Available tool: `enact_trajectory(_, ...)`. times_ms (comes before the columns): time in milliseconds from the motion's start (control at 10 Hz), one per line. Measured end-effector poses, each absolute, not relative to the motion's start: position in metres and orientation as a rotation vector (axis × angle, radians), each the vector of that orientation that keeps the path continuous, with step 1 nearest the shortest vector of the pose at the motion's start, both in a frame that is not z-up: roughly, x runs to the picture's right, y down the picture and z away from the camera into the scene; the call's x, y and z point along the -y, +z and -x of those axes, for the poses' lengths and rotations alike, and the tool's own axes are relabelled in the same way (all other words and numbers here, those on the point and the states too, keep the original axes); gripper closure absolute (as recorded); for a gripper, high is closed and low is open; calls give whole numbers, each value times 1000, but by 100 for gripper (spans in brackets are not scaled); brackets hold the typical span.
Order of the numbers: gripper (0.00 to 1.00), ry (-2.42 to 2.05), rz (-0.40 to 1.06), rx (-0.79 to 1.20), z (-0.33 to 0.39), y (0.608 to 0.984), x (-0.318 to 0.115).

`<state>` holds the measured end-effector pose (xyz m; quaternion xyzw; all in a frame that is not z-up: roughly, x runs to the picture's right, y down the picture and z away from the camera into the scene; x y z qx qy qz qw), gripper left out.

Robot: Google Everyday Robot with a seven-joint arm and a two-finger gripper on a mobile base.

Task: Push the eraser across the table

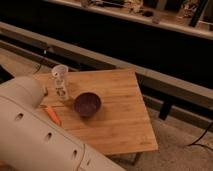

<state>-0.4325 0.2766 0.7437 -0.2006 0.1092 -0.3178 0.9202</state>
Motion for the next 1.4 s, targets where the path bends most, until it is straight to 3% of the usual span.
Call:
enact_trajectory(300, 100, -580, 699, -194, 432, 731, -291)
enact_trajectory(700, 100, -674, 874, -202, 447, 687, -264)
enact_trajectory(1100, 100, -685, 878, -202, 449, 682, -255)
enact_trajectory(1400, 98, -668, 734, -149, 468, 687, -219)
